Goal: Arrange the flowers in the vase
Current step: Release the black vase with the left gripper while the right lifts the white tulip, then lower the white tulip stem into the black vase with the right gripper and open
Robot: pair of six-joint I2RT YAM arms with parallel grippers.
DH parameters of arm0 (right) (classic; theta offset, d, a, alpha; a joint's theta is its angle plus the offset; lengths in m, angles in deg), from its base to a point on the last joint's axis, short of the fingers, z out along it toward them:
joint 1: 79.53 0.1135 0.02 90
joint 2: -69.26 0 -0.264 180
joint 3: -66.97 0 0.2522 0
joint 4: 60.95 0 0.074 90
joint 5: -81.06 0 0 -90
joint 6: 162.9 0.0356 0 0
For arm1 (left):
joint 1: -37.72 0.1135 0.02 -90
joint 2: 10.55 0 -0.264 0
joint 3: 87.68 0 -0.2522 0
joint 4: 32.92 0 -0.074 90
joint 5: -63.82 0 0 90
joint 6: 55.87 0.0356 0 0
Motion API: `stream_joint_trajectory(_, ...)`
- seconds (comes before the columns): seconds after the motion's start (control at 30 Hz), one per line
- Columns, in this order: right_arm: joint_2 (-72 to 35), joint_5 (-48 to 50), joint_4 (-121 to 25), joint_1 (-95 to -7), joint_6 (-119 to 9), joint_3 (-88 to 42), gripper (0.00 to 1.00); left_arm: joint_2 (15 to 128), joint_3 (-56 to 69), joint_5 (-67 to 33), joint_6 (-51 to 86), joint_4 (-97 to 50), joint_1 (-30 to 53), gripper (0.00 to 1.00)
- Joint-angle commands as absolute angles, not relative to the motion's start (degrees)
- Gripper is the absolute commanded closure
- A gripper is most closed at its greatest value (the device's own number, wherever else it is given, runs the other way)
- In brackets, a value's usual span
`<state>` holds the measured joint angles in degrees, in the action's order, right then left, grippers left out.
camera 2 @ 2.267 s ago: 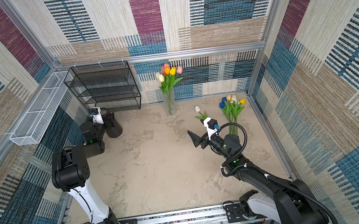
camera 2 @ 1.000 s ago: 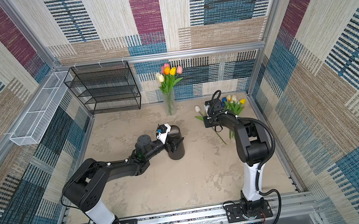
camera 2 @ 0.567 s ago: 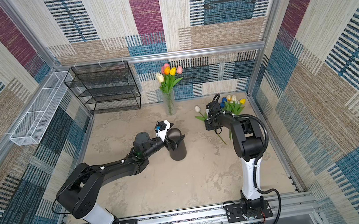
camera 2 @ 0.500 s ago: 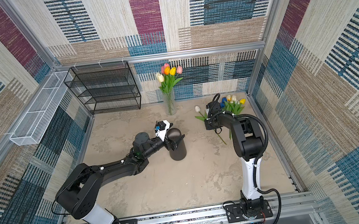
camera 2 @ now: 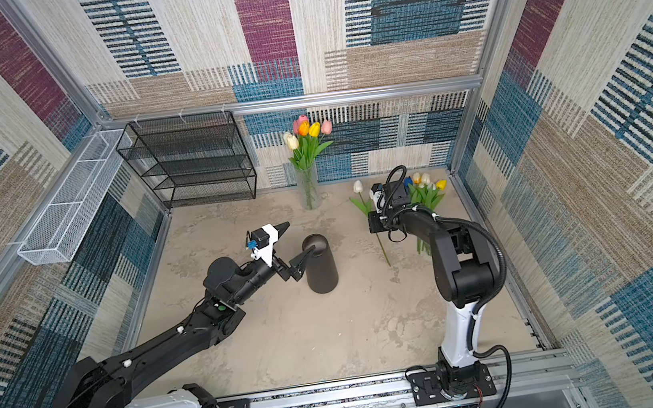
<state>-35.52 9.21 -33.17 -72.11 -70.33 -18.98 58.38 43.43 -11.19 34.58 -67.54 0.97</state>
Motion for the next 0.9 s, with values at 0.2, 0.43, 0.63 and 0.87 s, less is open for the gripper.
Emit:
stream_joint_trajectory(0.2,-5.34,34.36,-88.9,-71.2,-53.63,3.28,1.0,46.99,58.22,-22.42,37.25,-72.88,1.12,0.02)
stream_joint_trajectory(0.43,-7.33,33.0,-115.16,-60.27,-48.43,4.4,1.0,49.88,62.26,-25.58,35.97,-77.82,1.08,0.03)
stream_joint_trajectory(0.63,-15.44,33.01,-125.32,-55.07,-46.67,0.36,1.0,52.33,61.16,-24.27,35.68,-80.22,1.07,0.03)
stream_joint_trajectory(0.87,-21.17,33.71,-126.88,-53.43,-46.35,-2.52,1.0,52.22,62.52,-25.31,36.24,-79.83,1.12,0.03)
